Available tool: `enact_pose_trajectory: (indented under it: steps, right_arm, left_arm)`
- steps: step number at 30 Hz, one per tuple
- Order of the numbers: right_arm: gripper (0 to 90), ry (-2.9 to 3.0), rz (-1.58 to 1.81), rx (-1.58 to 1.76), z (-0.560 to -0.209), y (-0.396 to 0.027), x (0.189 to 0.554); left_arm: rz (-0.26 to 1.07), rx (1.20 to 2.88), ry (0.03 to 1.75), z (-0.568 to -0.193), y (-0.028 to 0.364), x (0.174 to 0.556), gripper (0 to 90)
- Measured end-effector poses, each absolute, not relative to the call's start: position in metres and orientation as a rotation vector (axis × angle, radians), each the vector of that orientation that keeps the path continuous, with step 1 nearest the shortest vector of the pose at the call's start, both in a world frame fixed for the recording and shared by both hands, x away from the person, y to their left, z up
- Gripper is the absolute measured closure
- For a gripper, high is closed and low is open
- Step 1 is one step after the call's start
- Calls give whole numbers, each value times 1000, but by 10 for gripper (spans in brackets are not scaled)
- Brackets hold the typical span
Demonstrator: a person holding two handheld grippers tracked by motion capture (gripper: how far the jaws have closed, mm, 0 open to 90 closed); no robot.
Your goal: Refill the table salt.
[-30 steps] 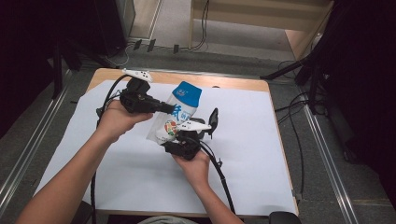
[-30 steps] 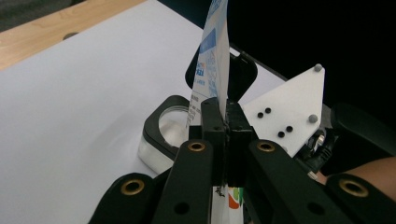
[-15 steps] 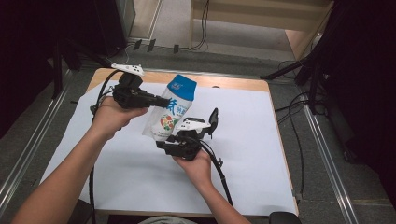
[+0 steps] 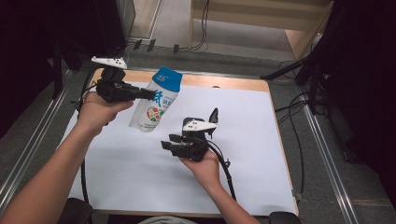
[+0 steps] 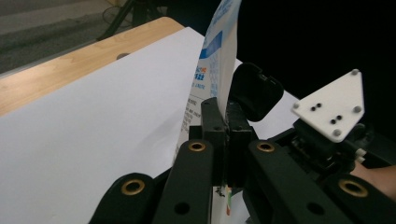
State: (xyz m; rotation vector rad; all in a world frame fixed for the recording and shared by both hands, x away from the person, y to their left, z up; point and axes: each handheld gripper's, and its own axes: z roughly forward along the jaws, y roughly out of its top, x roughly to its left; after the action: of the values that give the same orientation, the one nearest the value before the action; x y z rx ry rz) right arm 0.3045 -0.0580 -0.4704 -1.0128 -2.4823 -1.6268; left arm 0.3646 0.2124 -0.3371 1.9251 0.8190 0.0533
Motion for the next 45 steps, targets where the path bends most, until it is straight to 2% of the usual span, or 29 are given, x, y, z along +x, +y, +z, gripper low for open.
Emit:
enact_pose_trajectory:
  steps: [16,23,31,36,45]
  right_arm:
    - [544,-2537,-1628,-1049,-463,-120,288]
    - [554,-2517,-1620,-1164,-464,-155,288]
    - [560,-2514,-1619,-1237,-467,-172,293]
    - [565,-2506,-1610,-1260,-469,-177,297]
    - [571,-2497,-1622,-1305,-470,-187,305]
  left_arm:
    - [120,1925,970,-372,235,403,900]
    - [113,1893,1017,-389,239,425,900]
    - [147,1881,1063,-413,247,442,900]
    - [138,1903,1098,-427,257,443,900]
    - [159,1918,1082,-426,265,430,900]
